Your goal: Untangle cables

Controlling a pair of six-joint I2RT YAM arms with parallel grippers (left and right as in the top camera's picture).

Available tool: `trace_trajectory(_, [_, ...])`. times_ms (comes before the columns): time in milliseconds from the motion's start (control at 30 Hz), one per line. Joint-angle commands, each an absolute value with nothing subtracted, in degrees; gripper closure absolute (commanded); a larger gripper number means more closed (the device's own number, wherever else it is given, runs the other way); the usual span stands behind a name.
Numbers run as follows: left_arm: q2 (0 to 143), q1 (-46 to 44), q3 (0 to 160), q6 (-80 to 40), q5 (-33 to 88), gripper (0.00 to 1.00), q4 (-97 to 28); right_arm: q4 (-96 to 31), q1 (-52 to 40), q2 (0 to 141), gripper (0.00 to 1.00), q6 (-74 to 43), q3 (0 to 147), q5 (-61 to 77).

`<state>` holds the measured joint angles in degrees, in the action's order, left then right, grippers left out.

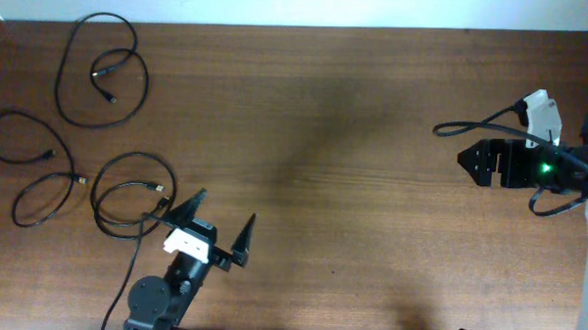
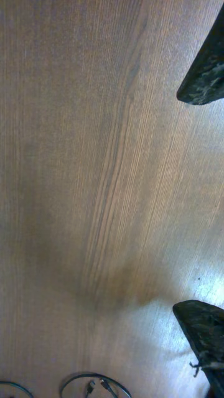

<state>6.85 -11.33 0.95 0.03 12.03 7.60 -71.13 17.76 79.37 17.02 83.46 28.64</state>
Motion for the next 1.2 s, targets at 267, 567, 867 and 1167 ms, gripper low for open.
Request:
trace_trajectory(267, [0.27, -7.33, 0.47, 4.84, 10.46, 0.01, -2.33, -71.16, 17.98, 79.18, 0.01, 17.58, 84.23, 29.76])
trace_trajectory(567, [0.27, -7.31, 0.47, 9.37, 9.37, 0.01, -3.99, -71.16, 17.98, 79.18, 0.01, 17.58, 84.23, 29.76])
trace_trajectory(867, [0.27, -6.52, 0.47, 9.32, 9.21, 0.01, -4.08, -71.16, 17.98, 79.18, 0.01, 17.58, 84.23, 29.76])
trace_trajectory(1167, [0.30, -6.55, 0.47, 9.32, 9.21, 0.01, -3.92, -71.16, 17.98, 79.18, 0.01, 17.58, 84.23, 29.76])
